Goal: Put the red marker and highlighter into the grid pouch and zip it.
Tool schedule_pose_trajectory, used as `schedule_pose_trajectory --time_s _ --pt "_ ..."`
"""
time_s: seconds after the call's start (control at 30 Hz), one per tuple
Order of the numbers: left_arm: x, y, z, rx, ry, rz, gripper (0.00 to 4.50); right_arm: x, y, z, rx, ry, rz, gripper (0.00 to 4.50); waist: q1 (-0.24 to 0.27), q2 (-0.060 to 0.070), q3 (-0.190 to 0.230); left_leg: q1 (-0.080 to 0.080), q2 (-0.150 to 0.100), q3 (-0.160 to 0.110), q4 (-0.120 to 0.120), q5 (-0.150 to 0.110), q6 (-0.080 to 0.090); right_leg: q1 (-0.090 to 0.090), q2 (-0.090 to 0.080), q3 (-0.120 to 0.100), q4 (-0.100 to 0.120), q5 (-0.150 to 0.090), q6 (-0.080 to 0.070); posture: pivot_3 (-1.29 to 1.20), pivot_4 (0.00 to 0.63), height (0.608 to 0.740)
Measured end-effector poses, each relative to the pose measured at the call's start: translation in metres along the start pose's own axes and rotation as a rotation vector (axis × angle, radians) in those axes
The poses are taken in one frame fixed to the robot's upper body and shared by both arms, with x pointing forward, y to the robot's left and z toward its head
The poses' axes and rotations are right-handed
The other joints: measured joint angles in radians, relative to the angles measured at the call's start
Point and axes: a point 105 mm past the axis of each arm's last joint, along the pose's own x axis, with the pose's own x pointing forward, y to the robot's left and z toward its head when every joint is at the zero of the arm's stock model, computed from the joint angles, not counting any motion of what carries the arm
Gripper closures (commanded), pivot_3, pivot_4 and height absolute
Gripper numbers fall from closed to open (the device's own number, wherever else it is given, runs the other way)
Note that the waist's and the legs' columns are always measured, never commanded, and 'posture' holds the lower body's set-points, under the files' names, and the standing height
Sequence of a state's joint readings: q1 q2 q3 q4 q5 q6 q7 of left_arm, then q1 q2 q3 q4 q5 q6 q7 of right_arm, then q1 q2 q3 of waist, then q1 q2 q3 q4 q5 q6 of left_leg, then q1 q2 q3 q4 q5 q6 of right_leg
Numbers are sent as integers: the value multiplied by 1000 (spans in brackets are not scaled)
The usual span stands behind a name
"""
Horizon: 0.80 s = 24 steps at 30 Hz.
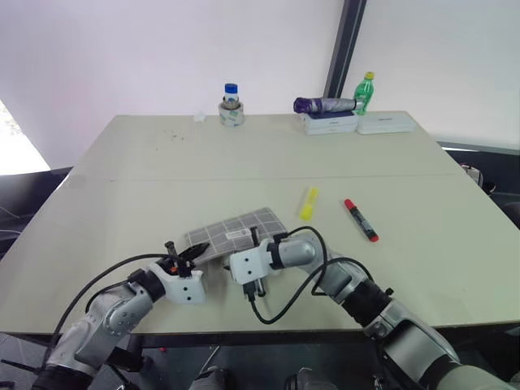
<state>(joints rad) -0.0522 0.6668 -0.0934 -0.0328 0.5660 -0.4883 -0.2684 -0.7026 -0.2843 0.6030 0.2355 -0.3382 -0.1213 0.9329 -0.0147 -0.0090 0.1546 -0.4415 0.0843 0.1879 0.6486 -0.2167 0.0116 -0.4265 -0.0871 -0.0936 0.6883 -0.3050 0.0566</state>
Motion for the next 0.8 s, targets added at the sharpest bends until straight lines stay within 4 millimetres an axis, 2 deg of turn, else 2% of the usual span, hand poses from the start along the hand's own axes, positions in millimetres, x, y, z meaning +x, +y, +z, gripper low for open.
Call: schedule_pose_trajectory --time_s 0.43,0.57,0.8 --pt "14 0 8 2 -19 -14 4500 5 1 13 -45 -39 17 4465 2 0 0 0 0 0 0 0 0 1 0 0 0 0 0 0 150 740" --pt "22 0 12 6 -34 -16 4500 8 1 24 -88 -67 26 4465 3 0 0 0 0 0 1 0 0 1 0 0 0 0 0 0 150 740" --pt "21 0 11 -24 -32 -4 4500 4 -2 19 -86 -49 12 4465 1 0 0 0 0 0 1 0 0 1 0 0 0 0 0 0 150 740"
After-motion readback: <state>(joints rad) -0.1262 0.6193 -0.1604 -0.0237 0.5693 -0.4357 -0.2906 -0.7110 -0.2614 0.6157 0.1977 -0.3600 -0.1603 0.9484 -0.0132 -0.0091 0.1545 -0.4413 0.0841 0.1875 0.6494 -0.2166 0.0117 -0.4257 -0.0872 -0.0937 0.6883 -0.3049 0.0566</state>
